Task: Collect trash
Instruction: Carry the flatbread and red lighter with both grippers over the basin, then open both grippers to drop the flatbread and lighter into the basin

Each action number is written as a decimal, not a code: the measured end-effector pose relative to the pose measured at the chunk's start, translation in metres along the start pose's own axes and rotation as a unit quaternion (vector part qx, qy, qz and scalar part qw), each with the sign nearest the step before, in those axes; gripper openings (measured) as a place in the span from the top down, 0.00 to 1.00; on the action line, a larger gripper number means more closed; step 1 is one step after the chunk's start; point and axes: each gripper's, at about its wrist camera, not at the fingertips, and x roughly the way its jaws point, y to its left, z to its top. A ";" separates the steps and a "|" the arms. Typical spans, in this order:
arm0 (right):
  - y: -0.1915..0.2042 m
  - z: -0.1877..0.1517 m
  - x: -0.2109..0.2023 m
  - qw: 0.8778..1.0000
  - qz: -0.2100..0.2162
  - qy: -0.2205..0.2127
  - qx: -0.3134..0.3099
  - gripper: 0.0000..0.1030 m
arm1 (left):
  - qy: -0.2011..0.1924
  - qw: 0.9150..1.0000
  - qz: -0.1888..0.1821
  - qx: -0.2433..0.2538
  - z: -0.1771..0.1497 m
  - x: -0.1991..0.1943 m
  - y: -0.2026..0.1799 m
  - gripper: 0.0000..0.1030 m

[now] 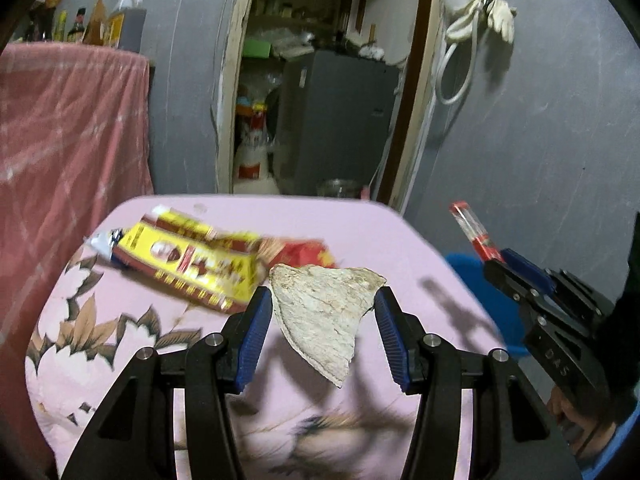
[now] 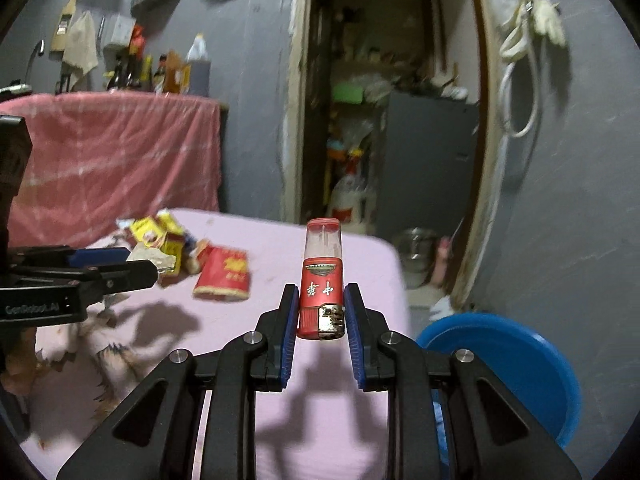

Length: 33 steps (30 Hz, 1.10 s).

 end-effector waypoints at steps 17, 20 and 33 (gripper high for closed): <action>-0.095 0.006 -0.058 0.985 -0.138 -0.083 0.055 0.80 | -0.090 0.993 -0.075 0.022 0.046 0.045 -0.115 0.54; -0.114 0.000 -0.064 0.981 -0.160 -0.080 0.072 0.80 | -0.081 0.992 -0.093 0.026 0.050 0.062 -0.139 0.54; -0.172 -0.038 -0.061 0.972 -0.193 -0.013 0.137 0.80 | 0.007 0.992 -0.119 0.035 0.048 0.136 -0.189 0.54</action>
